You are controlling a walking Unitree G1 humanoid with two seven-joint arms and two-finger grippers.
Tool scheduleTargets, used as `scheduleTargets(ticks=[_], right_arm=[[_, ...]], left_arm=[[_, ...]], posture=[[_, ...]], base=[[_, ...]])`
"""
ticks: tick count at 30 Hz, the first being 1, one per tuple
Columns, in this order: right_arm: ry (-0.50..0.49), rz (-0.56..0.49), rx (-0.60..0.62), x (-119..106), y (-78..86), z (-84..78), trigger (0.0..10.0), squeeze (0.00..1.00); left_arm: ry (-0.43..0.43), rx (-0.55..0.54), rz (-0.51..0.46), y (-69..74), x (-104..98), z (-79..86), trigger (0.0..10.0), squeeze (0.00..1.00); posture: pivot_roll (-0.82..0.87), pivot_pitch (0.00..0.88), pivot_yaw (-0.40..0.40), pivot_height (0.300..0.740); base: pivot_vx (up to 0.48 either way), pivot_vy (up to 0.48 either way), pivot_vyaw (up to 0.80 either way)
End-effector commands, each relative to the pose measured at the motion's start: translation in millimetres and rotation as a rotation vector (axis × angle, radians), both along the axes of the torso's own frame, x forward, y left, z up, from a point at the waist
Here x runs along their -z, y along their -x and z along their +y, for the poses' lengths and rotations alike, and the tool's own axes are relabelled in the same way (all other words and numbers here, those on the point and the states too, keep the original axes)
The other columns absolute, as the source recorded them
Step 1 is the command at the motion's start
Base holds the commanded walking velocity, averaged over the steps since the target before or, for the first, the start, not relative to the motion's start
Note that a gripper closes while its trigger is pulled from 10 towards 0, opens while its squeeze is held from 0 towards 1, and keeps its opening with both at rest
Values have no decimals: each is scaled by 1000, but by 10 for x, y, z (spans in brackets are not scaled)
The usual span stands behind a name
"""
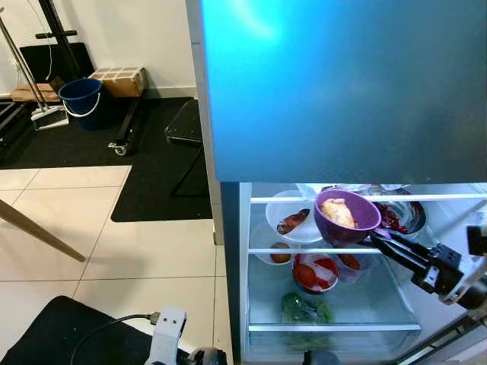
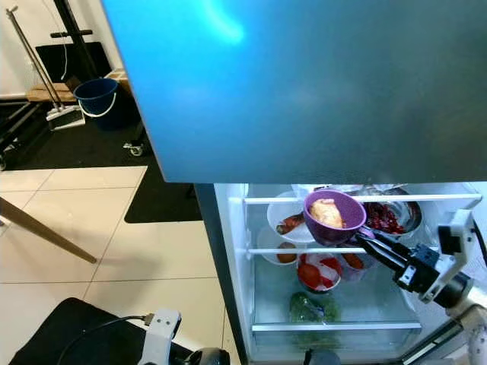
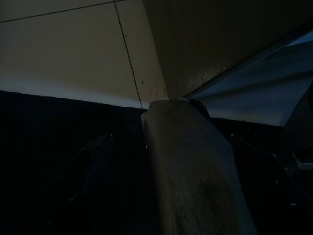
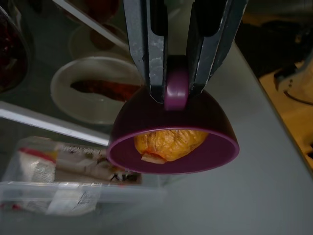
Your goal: Restocking fridge
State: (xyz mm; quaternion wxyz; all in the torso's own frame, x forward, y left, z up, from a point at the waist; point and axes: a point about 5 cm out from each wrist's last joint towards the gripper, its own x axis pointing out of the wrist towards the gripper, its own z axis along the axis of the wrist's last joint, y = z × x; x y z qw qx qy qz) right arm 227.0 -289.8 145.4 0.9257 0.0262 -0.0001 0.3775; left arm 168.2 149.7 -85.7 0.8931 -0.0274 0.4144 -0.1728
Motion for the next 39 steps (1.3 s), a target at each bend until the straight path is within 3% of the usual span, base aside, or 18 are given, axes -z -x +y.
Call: scheduleTargets(ticks=[1,9,25,39], right_arm=[[-6,-30,-6,-32,-17,31,10000,0],[3,-30,0,-32,-45,63,10000,0],[33,-135,-57,-300,-115,179,10000,0],[44,-169,-92,-412,-115,229,10000,0]], left_arm=[[2,14,116,268,124,-8,10000,0],[-2,15,115,266,122,8,10000,0],[0,18,111,256,118,-2,10000,0],[-2,16,111,262,121,-6,10000,0]], posture=[[-9,0,2,560],[-9,0,2,520],[-11,0,4,520],[-11,0,4,475]], base=[[0,0,0],[0,0,0],[0,0,0],[0,0,467]])
